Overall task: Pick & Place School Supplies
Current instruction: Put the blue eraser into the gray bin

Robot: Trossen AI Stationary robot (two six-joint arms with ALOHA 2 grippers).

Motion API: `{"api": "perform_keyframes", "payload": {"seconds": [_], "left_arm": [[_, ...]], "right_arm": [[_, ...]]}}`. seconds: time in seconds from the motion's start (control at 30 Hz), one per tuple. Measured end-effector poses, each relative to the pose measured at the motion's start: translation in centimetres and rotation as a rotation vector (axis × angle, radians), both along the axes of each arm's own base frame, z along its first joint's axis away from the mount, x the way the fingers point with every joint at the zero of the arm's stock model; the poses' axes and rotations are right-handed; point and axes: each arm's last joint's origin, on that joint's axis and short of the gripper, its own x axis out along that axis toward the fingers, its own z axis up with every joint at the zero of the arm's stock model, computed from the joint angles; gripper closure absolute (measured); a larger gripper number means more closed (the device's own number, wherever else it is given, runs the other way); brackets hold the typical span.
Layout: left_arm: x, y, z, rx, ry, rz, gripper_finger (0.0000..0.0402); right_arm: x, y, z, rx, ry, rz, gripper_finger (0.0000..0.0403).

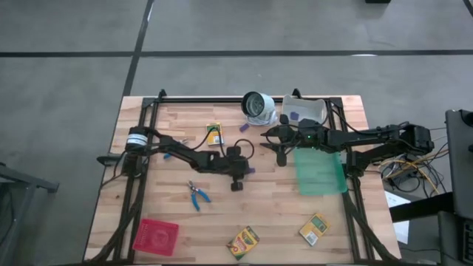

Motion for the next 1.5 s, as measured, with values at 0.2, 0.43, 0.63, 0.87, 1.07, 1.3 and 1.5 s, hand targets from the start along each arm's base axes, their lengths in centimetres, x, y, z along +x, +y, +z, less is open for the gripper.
{"api": "perform_keyframes", "payload": {"seconds": [0.2,0.43,0.63,0.87,1.07,1.3,1.5], "left_arm": [[0.1,0.3,0.1,-0.003,-0.002,0.004,0.032],[0.1,0.3,0.2,0.0,-0.002,0.0,0.0318],[0.3,0.2,0.4,0.004,-0.005,-0.006,0.0298],[0.4,0.1,0.6,0.016,-0.007,-0.021,0.0264],[0.3,0.1,1.7,0.014,-0.02,-0.024,0.0236],[-1.8,0.1,6.7,0.01,-0.031,-0.016,0.0232],[-4.6,0.1,11.5,0.023,-0.066,-0.024,0.0232]], "right_arm": [[0.0,0.0,0.0,0.0,0.0,0.0,0.0234],[0.0,0.0,0.0,0.0,0.0,0.0,0.0234],[0.0,0.0,0.0,0.0,0.0,0.001,0.0234],[0.0,0.0,0.0,0.001,0.001,0.0,0.0234],[0.0,0.0,0.0,0.001,0.001,0.0,0.0234],[0.0,0.0,-0.1,0.004,0.006,0.001,0.0234],[-0.1,0.0,-0.4,0.011,0.035,0.001,0.0234]]}}
